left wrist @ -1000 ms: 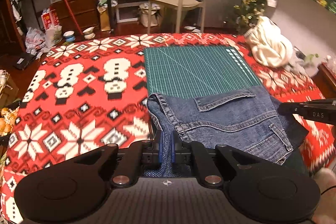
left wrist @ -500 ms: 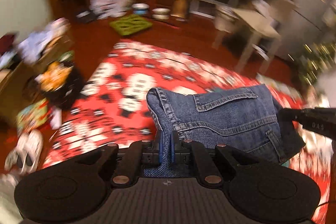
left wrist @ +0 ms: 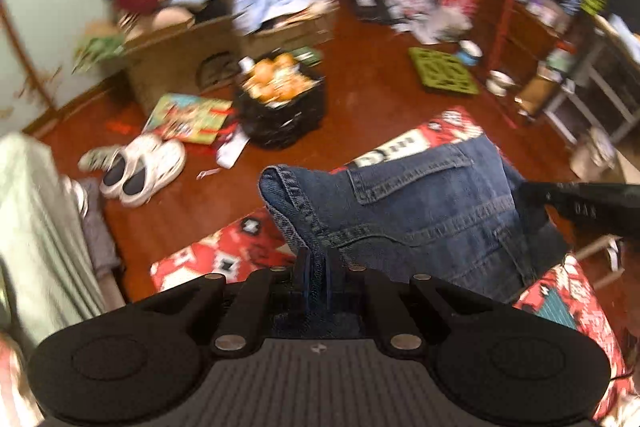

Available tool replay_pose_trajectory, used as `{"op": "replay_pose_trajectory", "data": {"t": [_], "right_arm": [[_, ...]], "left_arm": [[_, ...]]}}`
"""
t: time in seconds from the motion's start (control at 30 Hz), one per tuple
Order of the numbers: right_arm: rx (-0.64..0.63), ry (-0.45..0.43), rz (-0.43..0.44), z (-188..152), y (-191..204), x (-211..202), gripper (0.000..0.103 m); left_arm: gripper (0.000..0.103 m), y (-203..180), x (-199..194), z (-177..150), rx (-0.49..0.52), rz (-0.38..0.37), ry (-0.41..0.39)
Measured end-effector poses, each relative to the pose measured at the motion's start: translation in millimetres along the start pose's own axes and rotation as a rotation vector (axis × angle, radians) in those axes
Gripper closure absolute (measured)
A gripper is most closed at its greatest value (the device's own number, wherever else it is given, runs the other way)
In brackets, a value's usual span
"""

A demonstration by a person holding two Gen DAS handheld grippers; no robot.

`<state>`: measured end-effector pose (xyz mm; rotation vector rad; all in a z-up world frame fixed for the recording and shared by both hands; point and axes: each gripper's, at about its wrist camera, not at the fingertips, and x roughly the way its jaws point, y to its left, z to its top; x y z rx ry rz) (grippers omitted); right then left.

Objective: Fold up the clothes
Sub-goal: 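Carry the held shorts with both grippers over the blanket beside the mat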

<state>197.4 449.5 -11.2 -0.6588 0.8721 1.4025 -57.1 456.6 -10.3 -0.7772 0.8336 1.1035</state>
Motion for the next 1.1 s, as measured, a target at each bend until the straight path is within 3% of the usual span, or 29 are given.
{"op": "replay_pose_trajectory", "data": {"t": [0.13, 0.37, 0.53, 0.77, 0.93, 1.1], "right_arm": [[-0.072, 0.040, 0.042, 22.4, 7.5, 48.1, 0.102], [-0.137, 0.080, 0.059, 41.8, 1.3, 101.4, 0.102], [-0.151, 0.097, 0.040, 35.0, -13.5, 132.4, 0.102], [-0.159, 0.139, -0.015, 9.9, -28.8, 180.4, 0.102], [-0.105, 0.100, -0.050, 4.9, -30.6, 174.1, 0.097], [-0.042, 0.069, -0.096, -1.8, -28.6, 132.9, 0.091]], "left_arm": [[0.096, 6.0, 14.5, 0.6, -0.058, 0.050, 0.006], [0.096, 5.4, 44.8, 7.5, -0.119, 0.067, 0.038], [0.096, 0.6, 65.1, 2.0, -0.098, 0.073, 0.072], [0.097, 15.9, 105.3, -30.8, -0.042, 0.112, 0.216], [0.091, 36.6, 99.2, -30.0, -0.039, 0.062, 0.236], [0.090, 48.1, 79.4, -35.8, 0.053, 0.042, 0.246]]}}
